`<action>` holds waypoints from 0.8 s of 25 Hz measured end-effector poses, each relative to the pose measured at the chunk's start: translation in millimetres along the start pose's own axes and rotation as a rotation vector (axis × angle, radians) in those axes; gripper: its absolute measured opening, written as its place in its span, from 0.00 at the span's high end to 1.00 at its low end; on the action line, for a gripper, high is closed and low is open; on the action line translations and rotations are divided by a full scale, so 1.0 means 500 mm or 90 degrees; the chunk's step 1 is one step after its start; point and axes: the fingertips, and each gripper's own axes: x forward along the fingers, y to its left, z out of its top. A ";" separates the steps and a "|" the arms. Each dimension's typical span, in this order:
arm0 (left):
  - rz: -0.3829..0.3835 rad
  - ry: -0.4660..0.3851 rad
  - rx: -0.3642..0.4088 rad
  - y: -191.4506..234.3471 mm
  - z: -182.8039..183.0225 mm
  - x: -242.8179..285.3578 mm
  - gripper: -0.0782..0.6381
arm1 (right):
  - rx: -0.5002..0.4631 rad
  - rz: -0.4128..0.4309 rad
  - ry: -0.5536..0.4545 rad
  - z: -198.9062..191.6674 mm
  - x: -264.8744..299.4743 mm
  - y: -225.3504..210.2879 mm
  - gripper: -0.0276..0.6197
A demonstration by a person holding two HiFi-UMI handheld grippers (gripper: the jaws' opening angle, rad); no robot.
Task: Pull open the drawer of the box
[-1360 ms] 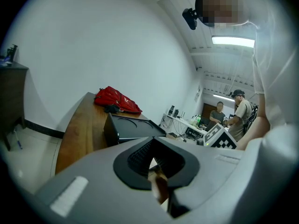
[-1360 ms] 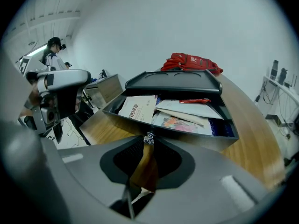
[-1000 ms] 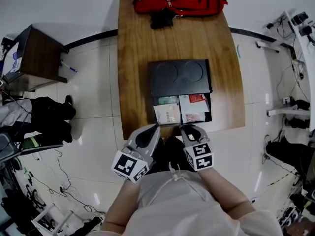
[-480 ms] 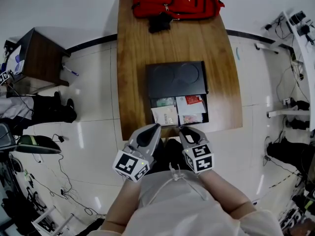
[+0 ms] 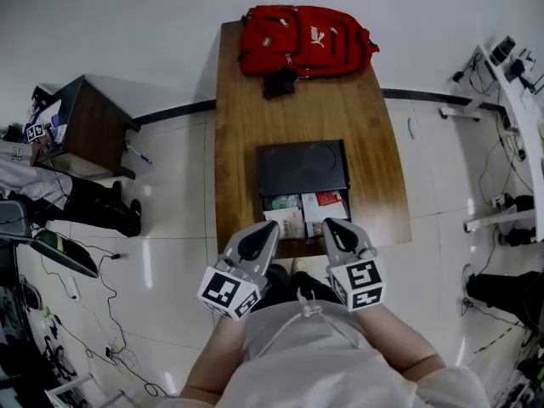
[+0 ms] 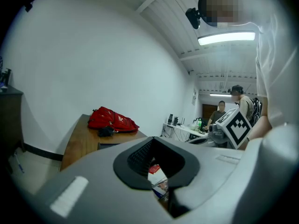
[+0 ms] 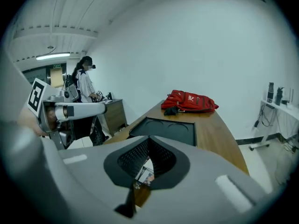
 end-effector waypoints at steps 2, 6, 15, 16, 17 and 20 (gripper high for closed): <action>0.008 -0.014 0.008 -0.002 0.014 -0.005 0.89 | -0.001 0.008 -0.004 0.009 -0.005 -0.006 0.95; 0.013 -0.028 0.020 -0.019 0.030 -0.027 0.89 | -0.019 0.019 -0.030 0.034 -0.027 0.001 0.95; 0.017 -0.037 0.016 -0.073 0.017 -0.127 0.89 | -0.018 0.049 -0.068 0.021 -0.107 0.079 0.95; 0.015 -0.035 0.016 -0.085 0.009 -0.145 0.89 | -0.018 0.047 -0.067 0.011 -0.122 0.093 0.95; 0.013 -0.033 0.015 -0.098 0.002 -0.164 0.89 | -0.019 0.046 -0.067 0.001 -0.137 0.108 0.95; 0.007 -0.030 0.013 -0.145 -0.022 -0.231 0.89 | -0.021 0.048 -0.077 -0.029 -0.190 0.163 0.95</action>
